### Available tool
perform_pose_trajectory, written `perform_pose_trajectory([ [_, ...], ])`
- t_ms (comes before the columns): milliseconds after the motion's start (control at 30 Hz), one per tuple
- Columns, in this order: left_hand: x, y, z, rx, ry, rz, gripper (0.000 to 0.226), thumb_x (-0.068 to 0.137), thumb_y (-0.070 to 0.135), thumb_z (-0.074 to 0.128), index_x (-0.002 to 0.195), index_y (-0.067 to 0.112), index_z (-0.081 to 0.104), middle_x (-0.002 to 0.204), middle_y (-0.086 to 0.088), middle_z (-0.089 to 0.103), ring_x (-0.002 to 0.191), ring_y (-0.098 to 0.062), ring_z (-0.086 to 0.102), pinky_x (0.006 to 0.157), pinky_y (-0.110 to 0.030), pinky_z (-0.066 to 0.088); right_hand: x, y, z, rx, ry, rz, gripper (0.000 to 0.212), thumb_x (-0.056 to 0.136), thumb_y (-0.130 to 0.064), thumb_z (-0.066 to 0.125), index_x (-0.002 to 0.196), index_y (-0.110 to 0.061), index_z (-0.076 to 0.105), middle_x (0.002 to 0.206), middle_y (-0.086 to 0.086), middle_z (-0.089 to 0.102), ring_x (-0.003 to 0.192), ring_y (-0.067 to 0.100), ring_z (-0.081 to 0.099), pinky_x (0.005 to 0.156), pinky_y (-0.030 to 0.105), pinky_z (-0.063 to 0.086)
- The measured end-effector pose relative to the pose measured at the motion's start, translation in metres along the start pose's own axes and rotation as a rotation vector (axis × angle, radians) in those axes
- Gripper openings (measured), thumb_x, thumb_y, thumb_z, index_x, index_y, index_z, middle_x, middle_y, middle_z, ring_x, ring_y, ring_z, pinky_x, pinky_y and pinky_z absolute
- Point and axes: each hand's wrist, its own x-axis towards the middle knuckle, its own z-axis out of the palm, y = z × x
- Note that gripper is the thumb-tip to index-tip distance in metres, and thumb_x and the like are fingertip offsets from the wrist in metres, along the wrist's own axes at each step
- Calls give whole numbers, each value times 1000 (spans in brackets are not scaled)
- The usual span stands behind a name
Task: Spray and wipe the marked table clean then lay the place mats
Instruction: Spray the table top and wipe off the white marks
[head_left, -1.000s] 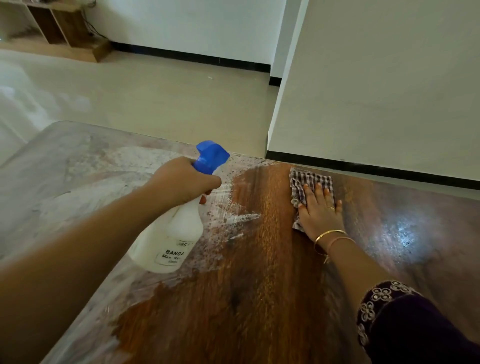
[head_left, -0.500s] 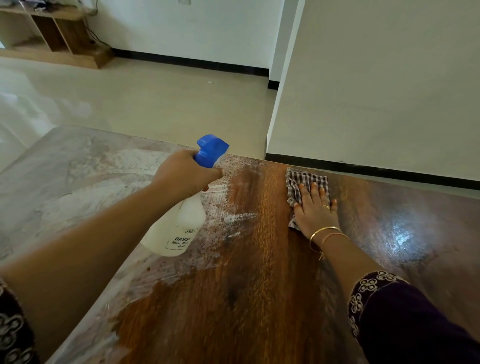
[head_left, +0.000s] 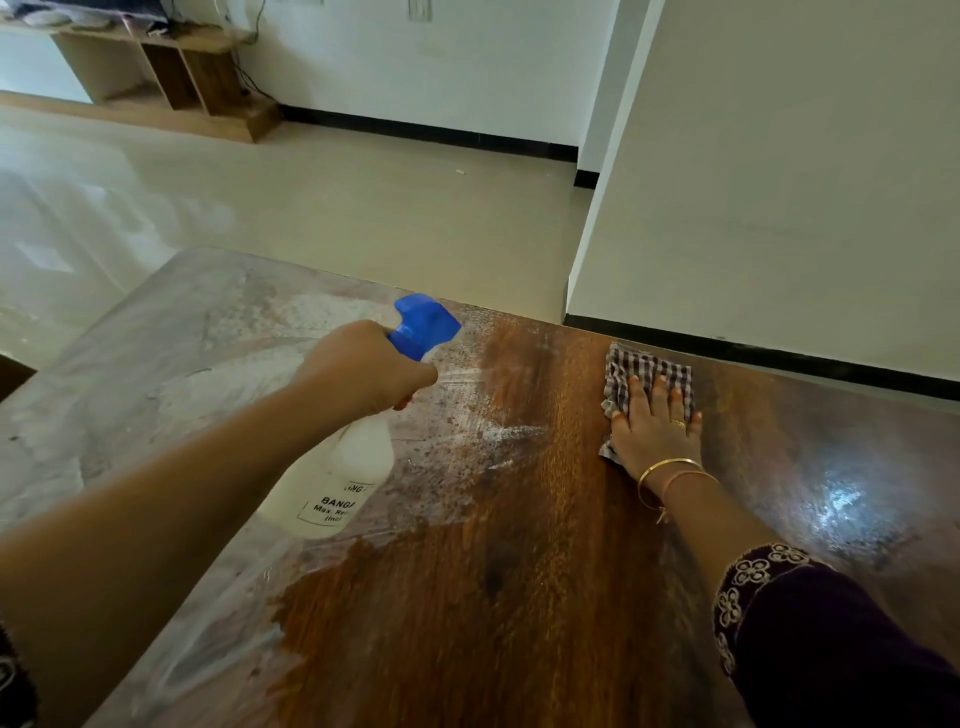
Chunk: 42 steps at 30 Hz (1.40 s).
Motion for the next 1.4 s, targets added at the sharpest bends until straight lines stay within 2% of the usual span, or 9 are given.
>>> perform_pose_trajectory([
  [200,-13,-22,-8,-28,-164,20,22,77,39,71,76,21,59,68,-2,68,65,-20,65,64,-27,50,0,-1,-1,19,-17,-1,58,100,-42,21,151,-23,0,159,8,-9,146,30,-6,116,51,-4],
  [400,-22,-32,-12,14,25,-47,20,73,28,63,57,19,56,46,6,54,42,-11,48,45,-19,34,-4,-6,-1,24,-18,11,58,100,-43,22,151,-23,1,159,8,-8,146,30,-6,116,51,-4],
  [600,-21,-51,-16,-63,-141,-33,18,75,37,70,76,23,60,65,1,69,57,-14,62,59,-23,50,-23,-41,7,16,14,-22,59,100,-42,24,151,-23,4,159,8,-4,146,31,-3,116,51,-2],
  [733,-22,-62,-25,-57,-36,-20,23,74,29,64,54,17,59,57,1,61,50,-14,55,48,-20,43,-37,-73,17,7,38,-63,59,100,-41,26,151,-23,5,159,9,-1,146,31,-1,116,51,-1],
  [833,-28,-72,-28,-59,-168,7,25,77,33,65,58,17,59,57,3,60,49,-10,53,47,-20,40,-45,-85,18,19,5,-21,58,100,-41,25,151,-23,4,159,8,-3,146,30,-3,116,51,-2],
  [933,-27,-88,-40,-188,-263,1,16,77,32,69,76,17,63,76,-2,72,60,-14,64,60,-22,53,-62,-108,23,7,7,-16,59,99,-41,25,151,-23,3,160,9,-3,146,31,-2,116,51,-1],
  [1200,-25,-123,-84,-171,-184,9,7,77,26,64,77,22,58,64,-1,67,59,-17,61,62,-23,48,-145,-226,56,-45,26,-500,72,85,-47,5,151,-20,13,158,11,10,146,32,7,115,50,-3],
  [1267,-27,-129,-88,-175,-175,11,7,78,25,64,78,20,59,63,0,67,58,-16,60,61,-23,48,-157,-219,57,-61,-6,-546,75,82,-48,2,151,-21,8,159,7,2,147,28,-2,115,45,-8],
  [1400,-29,-135,-92,-227,-200,12,9,77,25,65,74,19,59,76,-4,73,73,-23,70,73,-35,57,-144,-151,54,3,49,-300,75,81,-48,3,151,-22,-1,159,4,-6,146,23,-9,119,47,1],
])
